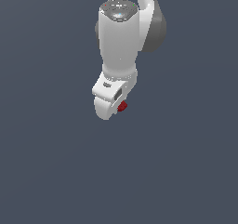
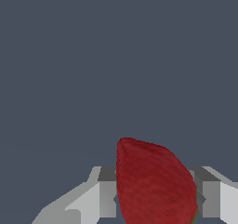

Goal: Pick up the object and move it to a goal position.

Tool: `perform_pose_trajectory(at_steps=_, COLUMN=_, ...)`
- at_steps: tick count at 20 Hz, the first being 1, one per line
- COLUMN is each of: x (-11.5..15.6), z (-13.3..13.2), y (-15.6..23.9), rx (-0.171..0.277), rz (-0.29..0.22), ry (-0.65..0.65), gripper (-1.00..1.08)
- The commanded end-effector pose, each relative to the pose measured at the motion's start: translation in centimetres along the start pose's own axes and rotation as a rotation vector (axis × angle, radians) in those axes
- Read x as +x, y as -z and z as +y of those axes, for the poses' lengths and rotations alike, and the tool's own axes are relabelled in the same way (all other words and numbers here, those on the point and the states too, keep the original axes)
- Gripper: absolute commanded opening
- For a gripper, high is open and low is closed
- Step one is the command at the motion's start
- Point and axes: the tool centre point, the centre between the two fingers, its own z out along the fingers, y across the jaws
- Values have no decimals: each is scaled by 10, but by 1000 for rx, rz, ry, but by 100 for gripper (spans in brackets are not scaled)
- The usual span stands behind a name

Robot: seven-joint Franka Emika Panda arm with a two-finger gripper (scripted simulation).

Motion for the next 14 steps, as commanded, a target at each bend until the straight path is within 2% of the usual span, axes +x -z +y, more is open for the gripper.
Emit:
perform_pose_trajectory(at_steps=1, x=9, z=2, y=25, rx=1, rz=0, ry=0, gripper=-100)
perform_pose_trajectory(at_steps=14, x=44, z=13, y=124, rx=1, rz=0, ry=-2, gripper=-100)
